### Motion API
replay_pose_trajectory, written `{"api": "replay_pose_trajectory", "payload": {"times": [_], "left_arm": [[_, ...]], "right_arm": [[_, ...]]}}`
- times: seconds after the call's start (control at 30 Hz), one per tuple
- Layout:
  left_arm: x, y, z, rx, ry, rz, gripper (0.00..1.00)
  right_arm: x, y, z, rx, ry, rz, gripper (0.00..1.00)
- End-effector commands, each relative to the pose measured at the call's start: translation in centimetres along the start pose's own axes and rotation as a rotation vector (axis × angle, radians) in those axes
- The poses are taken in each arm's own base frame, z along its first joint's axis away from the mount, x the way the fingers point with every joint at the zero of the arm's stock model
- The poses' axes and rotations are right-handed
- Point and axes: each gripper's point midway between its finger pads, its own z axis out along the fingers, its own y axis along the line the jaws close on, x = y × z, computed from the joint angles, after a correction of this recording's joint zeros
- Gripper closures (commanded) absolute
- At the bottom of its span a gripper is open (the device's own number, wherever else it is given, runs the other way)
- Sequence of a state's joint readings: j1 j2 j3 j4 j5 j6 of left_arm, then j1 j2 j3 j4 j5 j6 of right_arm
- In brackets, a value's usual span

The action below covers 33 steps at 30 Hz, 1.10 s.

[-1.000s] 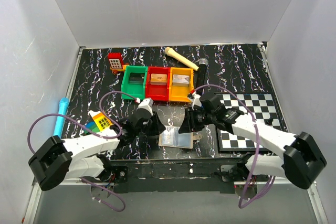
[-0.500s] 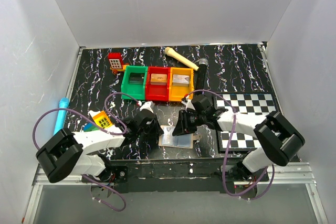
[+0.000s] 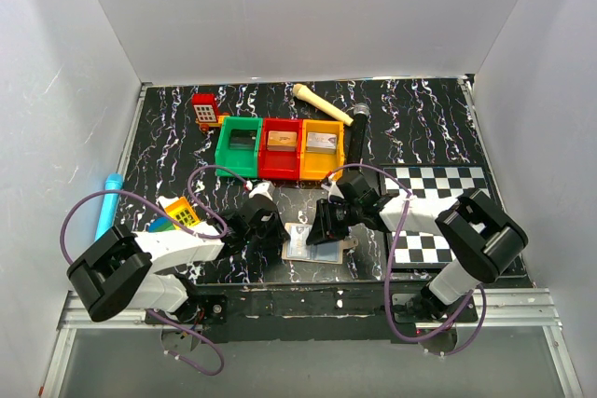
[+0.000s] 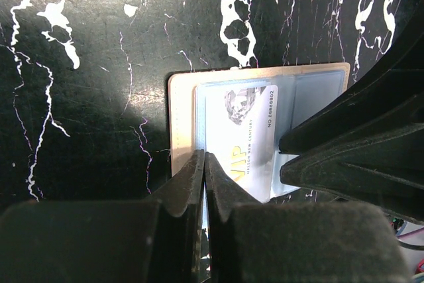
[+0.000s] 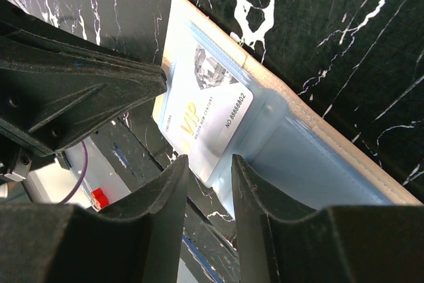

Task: Take the credit cards out of the card holder
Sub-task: Remove the credit card from the card holder.

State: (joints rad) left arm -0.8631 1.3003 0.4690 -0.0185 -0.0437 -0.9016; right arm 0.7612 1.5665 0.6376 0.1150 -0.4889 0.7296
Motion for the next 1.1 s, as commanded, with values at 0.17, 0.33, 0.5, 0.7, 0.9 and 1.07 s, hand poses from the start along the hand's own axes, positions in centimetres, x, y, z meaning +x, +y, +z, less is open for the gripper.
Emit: {"api": "replay_pose_trajectory", "payload": {"times": [0.17,0.33,0.5,0.7,0.9,1.07], "left_arm": [[0.0,-0.3,-0.1,0.012,0.006,-0.019,1.0],[0.2,-0.1,-0.1,0.01,0.011,-0.022,1.0],[-0.1,-0.2,-0.7,0.018,-0.011,-0.026,1.0],[-2.0,-1.8,-2.3,0.091,-0.089,-0.012,1.0],[-2.0,-2.3,-1.3,0.078,-0.062,0.019,1.0],[-0.8,-0.8,0.0,0.015,-0.015,-0.006,1.0]], "right_arm": [[-0.4,-0.5,0.7,0.012,-0.005,-0.016,0.59],[-0.7,-0.6,1.0,0.015,-0.001,-0.012,0.59],[-0.9,-0.5,0.9,0.02,-0.003,-0.025,0.59],[-1.1,-0.7,0.5,0.044,-0.004,-0.059,0.59],[-1.1,-0.6,0.5,0.042,-0.006,-0.063,0.59],[-1.2,-0.2,0.6,0.023,-0.012,-0.055,0.58]]}}
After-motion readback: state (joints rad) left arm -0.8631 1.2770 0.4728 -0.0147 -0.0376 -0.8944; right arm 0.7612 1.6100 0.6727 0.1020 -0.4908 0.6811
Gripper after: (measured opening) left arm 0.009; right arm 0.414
